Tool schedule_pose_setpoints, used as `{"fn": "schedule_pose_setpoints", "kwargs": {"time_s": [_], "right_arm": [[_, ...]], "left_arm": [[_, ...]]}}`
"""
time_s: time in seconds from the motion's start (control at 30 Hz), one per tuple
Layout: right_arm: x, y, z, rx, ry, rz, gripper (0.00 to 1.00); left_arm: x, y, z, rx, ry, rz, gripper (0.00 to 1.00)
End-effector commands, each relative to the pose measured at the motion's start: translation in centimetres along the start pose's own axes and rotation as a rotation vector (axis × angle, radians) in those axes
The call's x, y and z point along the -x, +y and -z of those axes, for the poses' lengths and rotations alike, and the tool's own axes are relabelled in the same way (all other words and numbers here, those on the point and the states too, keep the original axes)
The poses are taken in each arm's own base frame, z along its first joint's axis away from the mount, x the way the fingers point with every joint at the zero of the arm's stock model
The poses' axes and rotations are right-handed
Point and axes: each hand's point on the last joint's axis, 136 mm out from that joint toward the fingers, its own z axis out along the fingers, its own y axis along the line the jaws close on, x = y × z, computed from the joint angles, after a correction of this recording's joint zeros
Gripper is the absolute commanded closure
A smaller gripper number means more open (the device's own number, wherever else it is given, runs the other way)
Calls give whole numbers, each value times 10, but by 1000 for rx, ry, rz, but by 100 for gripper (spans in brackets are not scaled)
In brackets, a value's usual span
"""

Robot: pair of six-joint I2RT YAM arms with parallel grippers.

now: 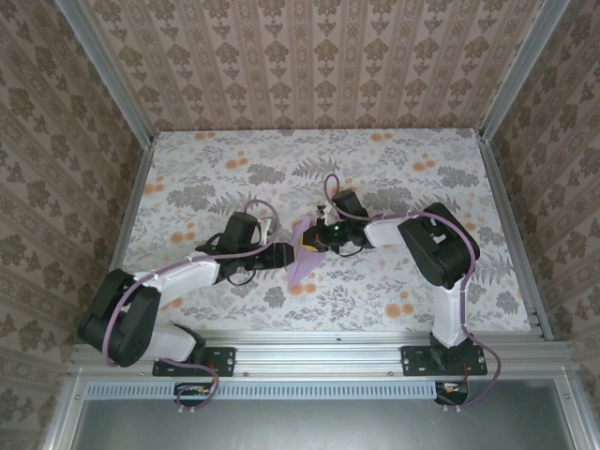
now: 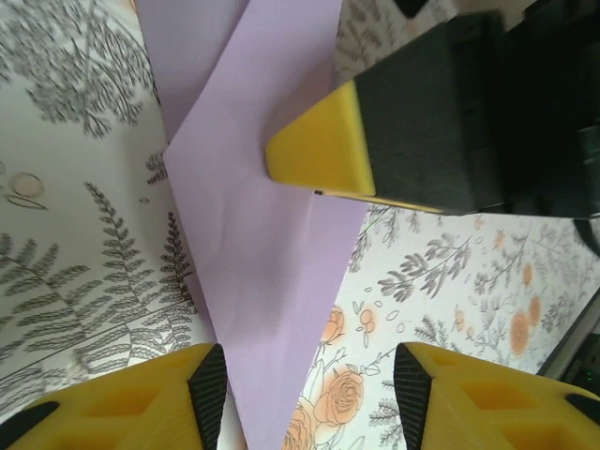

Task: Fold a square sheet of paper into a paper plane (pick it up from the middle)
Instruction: Pick up the paper from the center of the table.

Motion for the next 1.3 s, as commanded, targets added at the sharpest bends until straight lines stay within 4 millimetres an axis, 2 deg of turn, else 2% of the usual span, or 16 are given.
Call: {"fn": "schedule_pose_setpoints", "kwargs": {"time_s": [0.0, 0.13, 0.3, 0.47, 0.6, 0.8, 0.97, 1.27], "right_arm": [[9, 34, 14, 64, -22, 47, 97], [14, 55, 26, 119, -43, 59, 99], [20, 80, 44, 189, -73, 70, 100], [26, 104, 60, 274, -104, 67, 100], [28, 119, 70, 317, -119, 71, 100], [28, 131, 80, 354, -134, 74, 100], [27, 135, 83, 371, -136, 71, 100], [25, 136, 84, 385, -135, 65, 100]], "left_arm": [[2, 3, 15, 42, 12, 32, 44], [0, 3, 24, 44, 14, 92, 39], [10, -13, 40, -13, -38, 139, 30], [18, -30, 51, -81, -83, 186, 29], [21, -38, 51, -167, -112, 290, 26], [24, -45, 56, -214, -134, 333, 26], [34, -61, 60, -295, -159, 342, 33], [41, -70, 64, -311, -166, 310, 62]]}}
